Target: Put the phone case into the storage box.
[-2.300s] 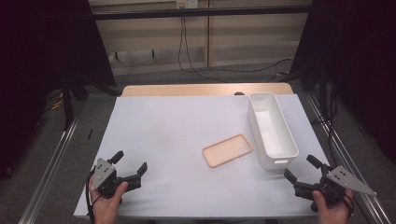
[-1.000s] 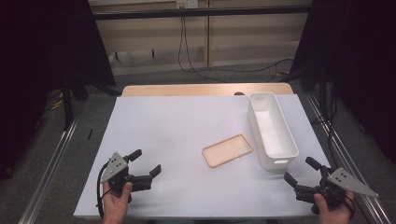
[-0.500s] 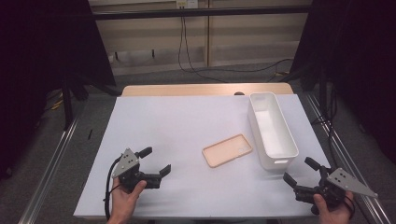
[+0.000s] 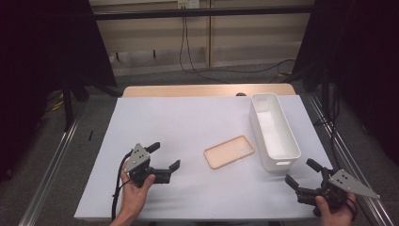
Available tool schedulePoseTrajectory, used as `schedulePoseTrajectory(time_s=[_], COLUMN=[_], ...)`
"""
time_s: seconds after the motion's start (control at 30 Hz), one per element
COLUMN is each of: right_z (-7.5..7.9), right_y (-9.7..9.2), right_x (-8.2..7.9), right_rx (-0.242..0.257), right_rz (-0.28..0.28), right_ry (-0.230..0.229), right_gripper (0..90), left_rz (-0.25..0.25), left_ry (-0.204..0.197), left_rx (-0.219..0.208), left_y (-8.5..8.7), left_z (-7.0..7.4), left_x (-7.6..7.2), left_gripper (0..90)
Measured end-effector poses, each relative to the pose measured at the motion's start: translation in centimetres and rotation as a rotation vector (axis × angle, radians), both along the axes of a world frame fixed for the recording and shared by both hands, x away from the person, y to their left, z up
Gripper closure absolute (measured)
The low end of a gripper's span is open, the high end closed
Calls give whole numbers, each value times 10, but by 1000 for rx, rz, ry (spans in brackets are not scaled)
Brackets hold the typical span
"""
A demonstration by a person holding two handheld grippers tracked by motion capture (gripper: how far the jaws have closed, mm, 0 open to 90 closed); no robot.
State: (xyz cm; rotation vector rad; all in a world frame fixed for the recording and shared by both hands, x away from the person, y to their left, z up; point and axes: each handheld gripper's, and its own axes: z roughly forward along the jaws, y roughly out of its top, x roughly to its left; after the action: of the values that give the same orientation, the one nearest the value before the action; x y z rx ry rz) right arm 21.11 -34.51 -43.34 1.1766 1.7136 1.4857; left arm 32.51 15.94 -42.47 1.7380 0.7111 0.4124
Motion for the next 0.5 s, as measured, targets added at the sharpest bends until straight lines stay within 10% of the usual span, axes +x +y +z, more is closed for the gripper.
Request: schedulePoseTrajectory(time_s=[0.5], right_z=[0], right_y=[0], right_x=[0], right_rx=[0], right_rz=[0], right_ry=[1], right_gripper=[12], left_rz=[-99], left_ry=[36], left_rx=[1], left_y=[-27], left_z=[7], left_x=[29], left_gripper=[40])
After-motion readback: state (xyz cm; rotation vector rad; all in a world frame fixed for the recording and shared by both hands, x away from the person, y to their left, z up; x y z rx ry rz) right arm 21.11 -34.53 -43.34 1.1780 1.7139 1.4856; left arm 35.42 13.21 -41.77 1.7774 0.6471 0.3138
